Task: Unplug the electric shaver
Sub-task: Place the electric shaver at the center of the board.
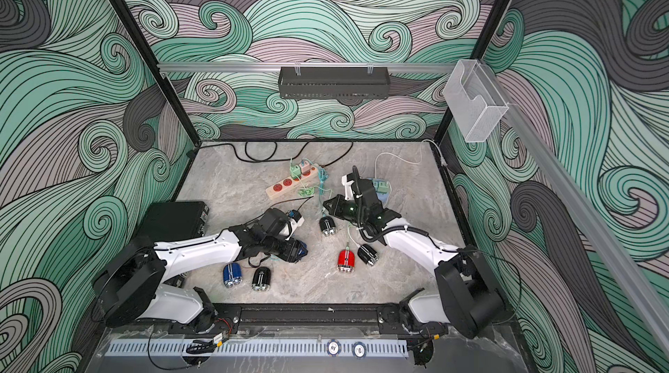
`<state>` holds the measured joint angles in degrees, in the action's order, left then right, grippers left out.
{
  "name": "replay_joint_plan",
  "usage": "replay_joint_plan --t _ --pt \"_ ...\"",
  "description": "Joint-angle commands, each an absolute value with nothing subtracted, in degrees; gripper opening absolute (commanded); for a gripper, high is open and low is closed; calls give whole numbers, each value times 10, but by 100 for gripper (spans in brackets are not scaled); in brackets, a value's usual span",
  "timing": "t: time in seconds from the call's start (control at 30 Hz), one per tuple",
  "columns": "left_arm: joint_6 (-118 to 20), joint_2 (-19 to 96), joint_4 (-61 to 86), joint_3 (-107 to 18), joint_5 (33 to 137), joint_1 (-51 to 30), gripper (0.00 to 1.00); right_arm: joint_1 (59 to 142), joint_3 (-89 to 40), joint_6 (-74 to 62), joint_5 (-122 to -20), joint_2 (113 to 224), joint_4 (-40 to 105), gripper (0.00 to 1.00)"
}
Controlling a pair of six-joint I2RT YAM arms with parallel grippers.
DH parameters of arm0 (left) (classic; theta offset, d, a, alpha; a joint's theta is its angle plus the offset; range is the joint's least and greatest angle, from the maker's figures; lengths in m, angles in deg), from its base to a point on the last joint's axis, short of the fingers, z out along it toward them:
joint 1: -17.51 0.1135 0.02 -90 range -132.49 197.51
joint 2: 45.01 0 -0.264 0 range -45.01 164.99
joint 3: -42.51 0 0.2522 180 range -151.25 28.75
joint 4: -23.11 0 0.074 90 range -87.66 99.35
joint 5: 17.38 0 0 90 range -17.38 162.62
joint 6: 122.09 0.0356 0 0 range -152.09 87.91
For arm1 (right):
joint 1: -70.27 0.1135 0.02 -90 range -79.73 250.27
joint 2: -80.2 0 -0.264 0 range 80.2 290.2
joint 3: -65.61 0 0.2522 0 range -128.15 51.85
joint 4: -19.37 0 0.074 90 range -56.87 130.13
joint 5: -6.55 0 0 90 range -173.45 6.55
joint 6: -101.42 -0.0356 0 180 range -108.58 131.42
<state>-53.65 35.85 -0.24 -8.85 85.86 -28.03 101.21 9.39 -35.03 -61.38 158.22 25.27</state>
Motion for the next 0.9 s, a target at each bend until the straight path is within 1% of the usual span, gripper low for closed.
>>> replay_joint_plan --t 0.0,0.17,0.37,0.4,0.5,0.57,0.73,0.87 --pt "-569 359 -62 -116 830 -290 29 1011 82 -326 -597 1575 280 4" --pt "-600 383 -119 -130 815 -314 30 1011 89 -312 -591 1564 300 5" --pt "-621 393 -156 -141 804 -332 36 1016 91 -308 -559 1574 292 6" --pt "-623 393 -156 -141 805 -332 38 1019 92 -308 -552 1577 288 6" --pt "-626 388 -161 -143 811 -332 57 1027 94 -307 -545 1582 282 6" --pt "-626 381 -169 -148 809 -332 65 1031 94 -307 -543 1586 279 6" --pt "-621 346 -210 -183 780 -326 73 1047 84 -301 -524 1608 267 7" --pt "-599 328 -245 -216 783 -291 74 1068 68 -301 -512 1643 248 7"
